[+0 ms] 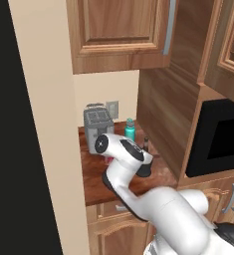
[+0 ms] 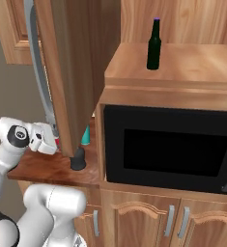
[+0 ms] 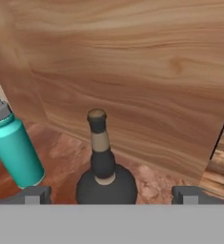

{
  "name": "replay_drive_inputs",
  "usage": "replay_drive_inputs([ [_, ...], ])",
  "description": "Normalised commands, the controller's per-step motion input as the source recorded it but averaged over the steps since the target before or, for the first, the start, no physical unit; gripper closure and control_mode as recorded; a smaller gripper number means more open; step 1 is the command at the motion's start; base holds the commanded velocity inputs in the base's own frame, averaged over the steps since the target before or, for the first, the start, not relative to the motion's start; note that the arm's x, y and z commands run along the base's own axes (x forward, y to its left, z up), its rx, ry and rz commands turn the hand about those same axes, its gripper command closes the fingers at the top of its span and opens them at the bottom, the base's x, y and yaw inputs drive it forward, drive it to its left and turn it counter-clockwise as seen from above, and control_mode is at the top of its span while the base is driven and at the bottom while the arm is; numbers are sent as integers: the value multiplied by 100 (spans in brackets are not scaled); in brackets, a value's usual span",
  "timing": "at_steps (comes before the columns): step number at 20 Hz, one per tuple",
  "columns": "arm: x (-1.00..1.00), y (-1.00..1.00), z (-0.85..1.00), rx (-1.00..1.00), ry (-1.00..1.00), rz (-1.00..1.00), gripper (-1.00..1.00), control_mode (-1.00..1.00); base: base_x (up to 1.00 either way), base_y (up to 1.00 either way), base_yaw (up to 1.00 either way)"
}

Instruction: Sort all alcoholic drinks to one cabinet, and non-alcoholic drinks to the other.

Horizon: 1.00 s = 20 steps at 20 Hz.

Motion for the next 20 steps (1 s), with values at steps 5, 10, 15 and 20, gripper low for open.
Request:
replay_drive_inputs([
  [5, 23, 0, -17, -1, 0, -3, -100, -100, 0, 0, 0],
  [10, 19, -1, -15, -1, 0, -4, -100, -100, 0, 0, 0],
  [15, 8, -13, -6, -2, 0, -6, -100, -100, 0, 0, 0],
  [20, 12, -20, 0, -1, 1, -6, -100, -100, 0, 0, 0],
])
